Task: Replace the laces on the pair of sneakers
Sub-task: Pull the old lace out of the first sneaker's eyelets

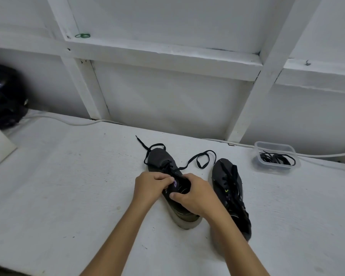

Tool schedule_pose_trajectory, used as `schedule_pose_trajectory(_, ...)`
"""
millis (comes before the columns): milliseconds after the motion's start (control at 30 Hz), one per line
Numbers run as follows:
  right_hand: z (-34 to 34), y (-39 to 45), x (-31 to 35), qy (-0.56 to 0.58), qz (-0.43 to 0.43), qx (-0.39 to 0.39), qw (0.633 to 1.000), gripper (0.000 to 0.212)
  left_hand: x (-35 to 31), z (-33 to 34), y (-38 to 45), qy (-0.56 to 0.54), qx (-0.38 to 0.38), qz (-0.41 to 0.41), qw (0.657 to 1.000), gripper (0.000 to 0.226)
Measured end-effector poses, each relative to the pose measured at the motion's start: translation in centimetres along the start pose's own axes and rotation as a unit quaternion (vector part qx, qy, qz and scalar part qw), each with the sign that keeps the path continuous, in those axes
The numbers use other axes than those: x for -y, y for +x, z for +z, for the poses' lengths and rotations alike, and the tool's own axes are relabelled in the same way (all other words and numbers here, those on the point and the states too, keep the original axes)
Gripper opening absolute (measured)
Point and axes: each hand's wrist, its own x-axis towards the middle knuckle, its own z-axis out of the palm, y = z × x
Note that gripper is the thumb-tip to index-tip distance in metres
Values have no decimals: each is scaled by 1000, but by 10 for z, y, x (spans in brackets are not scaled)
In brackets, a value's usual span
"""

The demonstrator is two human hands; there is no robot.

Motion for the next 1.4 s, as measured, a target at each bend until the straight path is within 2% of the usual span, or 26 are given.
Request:
schedule_pose_trajectory(367,14,4,6,-82,23,-31,996,37,-18,-6,25,200,25,66,977,14)
schedule_pose_trajectory(400,14,4,5,-82,22,-34,996,36,-18,-6,28,186,33,52,981,12)
schedule_pose_trajectory(467,16,3,4,-73,21,-38,996,36,-16,-5,34,84,73,-22,993,12)
schedule_pose_trajectory(567,17,2,1,-64,20,-44,997,35,-17,-13,41,-84,142,-146,975,18)
schedule_pose_trajectory(633,18,3,0,-62,19,-45,997,34,-16,-21,47,-59,164,-131,976,20)
schedule_pose_trajectory(733,18,4,0,-67,16,-56,996,33,-14,-24,44,-4,124,-56,991,15)
schedule_pose_trajectory(867,20,4,-2,-67,16,-70,995,34,8,-19,22,24,50,-28,998,24)
schedule_pose_trajectory(1100,21,5,-1,-59,15,-73,995,34,16,-3,13,52,-22,79,995,9)
schedule_pose_trajectory(1167,22,5,0,-57,15,-75,995,37,14,-9,18,63,-34,77,994,9)
schedule_pose_trajectory(1267,24,5,2,-60,19,-73,995,39,13,-18,25,21,-77,42,996,9)
schedule_pose_trajectory(1400,24,6,3,-75,24,-84,993,34,19,-4,16,-73,-11,-9,997,17)
